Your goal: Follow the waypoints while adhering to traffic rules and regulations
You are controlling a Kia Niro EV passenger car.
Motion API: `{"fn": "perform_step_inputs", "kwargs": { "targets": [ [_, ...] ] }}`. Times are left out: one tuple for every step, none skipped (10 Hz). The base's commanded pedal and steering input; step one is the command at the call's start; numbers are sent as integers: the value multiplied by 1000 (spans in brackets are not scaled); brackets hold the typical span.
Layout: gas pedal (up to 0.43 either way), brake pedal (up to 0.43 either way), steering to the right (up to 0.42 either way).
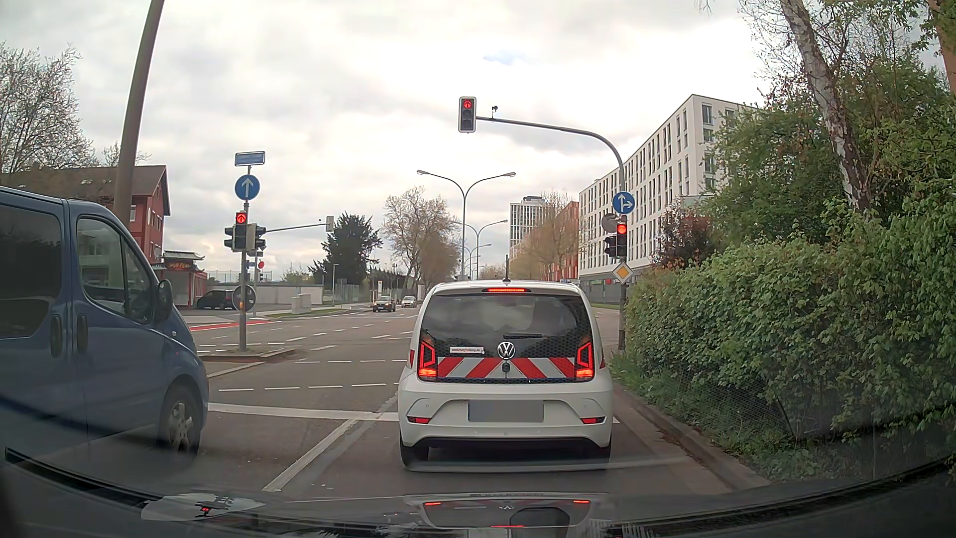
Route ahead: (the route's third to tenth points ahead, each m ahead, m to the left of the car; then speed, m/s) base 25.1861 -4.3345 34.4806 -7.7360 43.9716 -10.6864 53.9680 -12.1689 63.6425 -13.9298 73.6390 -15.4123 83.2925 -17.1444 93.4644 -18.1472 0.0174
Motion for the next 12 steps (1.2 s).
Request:
{"fn": "perform_step_inputs", "kwargs": {
  "targets": [
    [0,177,3],
    [0,177,3],
    [0,177,3],
    [0,177,3],
    [0,177,3],
    [0,177,3],
    [0,171,3],
    [0,177,3],
    [0,177,3],
    [0,177,3],
    [0,177,3],
    [0,183,3]
  ]
}}
